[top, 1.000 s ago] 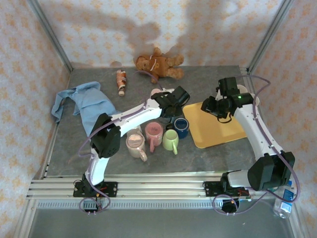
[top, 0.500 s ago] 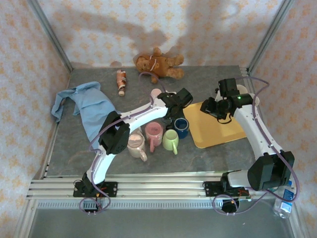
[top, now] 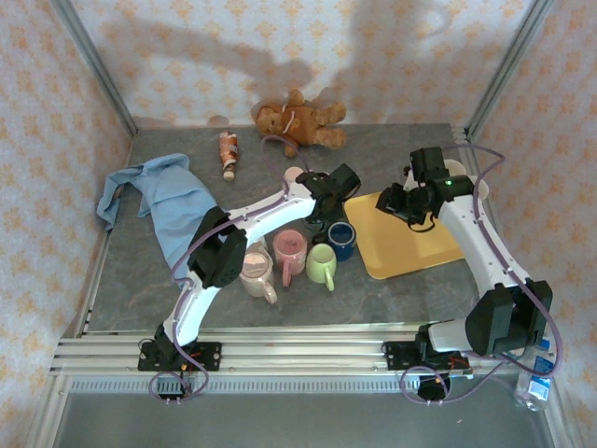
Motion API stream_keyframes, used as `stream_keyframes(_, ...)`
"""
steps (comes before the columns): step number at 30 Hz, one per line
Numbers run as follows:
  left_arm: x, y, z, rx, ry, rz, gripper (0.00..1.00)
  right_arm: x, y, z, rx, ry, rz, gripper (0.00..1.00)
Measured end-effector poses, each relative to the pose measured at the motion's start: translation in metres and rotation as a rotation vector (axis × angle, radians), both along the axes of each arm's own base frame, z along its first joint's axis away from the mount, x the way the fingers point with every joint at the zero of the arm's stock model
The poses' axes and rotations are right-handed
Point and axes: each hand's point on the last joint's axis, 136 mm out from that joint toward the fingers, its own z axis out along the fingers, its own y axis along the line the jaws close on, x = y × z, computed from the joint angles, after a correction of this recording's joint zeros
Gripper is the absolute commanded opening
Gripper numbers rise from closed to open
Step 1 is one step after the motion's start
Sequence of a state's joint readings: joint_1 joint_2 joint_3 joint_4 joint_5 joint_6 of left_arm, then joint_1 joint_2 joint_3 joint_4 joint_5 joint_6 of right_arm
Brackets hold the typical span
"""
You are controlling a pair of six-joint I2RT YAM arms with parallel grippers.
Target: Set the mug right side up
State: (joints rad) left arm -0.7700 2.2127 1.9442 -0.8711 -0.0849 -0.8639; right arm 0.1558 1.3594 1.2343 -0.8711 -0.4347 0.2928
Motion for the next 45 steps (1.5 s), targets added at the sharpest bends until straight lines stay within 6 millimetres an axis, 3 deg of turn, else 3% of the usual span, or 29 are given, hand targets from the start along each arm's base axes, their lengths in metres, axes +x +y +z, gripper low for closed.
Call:
stream_keyframes(14,0.003,0.002,-0.027,0.019,0.054,0.007,0.27,0.000,0.000,0.000,-0.001,0.001,0.001,0.43)
stream_keyframes(26,0.004,0.005,-0.028,0.024,0.057,0.010,0.17,0.000,0.000,0.000,-0.001,0.001,0.001,0.43)
stream_keyframes(29,0.004,0.005,-0.028,0.029,0.056,0.005,0.20,0.000,0.000,0.000,-0.001,0.000,0.000,0.43)
stream_keyframes(35,0.006,0.010,-0.029,0.048,0.055,-0.010,0.41,0.001,0.000,0.000,0.001,-0.003,-0.002,0.43)
stream_keyframes(45,0.011,0.014,-0.013,0.055,0.017,-0.014,0.35,0.001,0.000,0.001,0.002,-0.007,-0.003,0.43)
